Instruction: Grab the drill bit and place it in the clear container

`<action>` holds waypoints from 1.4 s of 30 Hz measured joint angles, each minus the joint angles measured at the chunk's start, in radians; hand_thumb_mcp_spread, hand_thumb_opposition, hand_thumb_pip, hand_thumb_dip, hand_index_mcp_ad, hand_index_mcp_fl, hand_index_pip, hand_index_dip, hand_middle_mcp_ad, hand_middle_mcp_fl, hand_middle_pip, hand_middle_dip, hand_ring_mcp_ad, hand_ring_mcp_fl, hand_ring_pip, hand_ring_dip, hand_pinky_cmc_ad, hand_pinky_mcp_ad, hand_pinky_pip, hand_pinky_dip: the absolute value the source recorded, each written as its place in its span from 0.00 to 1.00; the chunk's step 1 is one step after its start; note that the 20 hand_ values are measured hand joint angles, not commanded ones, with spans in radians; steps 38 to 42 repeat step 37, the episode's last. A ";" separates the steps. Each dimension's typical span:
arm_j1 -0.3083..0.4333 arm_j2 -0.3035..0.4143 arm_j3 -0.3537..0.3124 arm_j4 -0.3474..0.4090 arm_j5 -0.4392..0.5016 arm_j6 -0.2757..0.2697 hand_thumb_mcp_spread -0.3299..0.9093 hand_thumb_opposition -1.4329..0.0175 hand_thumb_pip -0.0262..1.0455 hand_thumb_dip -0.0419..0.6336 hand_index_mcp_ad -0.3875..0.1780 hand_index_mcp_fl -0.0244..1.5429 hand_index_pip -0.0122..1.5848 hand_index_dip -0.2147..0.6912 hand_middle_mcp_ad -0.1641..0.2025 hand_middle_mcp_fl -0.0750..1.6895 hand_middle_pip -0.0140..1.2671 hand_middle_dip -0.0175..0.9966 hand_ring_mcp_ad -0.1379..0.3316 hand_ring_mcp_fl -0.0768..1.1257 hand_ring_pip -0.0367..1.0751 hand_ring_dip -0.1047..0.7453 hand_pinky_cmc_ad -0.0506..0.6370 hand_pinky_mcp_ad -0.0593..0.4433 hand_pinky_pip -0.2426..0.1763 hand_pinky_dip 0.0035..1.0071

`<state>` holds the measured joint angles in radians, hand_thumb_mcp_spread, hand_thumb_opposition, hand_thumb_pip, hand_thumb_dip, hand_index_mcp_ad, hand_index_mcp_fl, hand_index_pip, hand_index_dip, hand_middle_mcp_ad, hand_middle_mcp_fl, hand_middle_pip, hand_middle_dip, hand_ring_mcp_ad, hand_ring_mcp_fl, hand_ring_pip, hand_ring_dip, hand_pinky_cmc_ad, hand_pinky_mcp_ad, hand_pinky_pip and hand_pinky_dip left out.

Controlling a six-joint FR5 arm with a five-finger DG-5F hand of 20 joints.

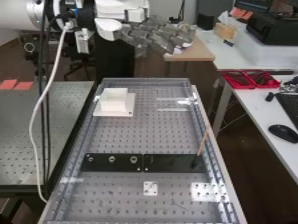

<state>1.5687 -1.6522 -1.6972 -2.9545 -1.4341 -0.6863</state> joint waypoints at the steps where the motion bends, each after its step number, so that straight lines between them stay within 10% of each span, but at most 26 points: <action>1: -0.001 0.000 -0.001 0.002 -0.003 0.000 0.52 0.47 0.42 0.27 0.60 0.33 0.06 0.57 0.59 0.15 0.11 0.21 0.75 0.10 0.13 0.15 0.50 0.49 0.40 0.49; 42: 0.034 0.014 -0.023 -0.061 -0.057 -0.047 0.47 0.52 0.27 0.13 0.60 0.17 0.06 0.57 0.61 0.13 0.12 0.21 0.78 0.10 0.13 0.15 0.53 0.54 0.40 0.49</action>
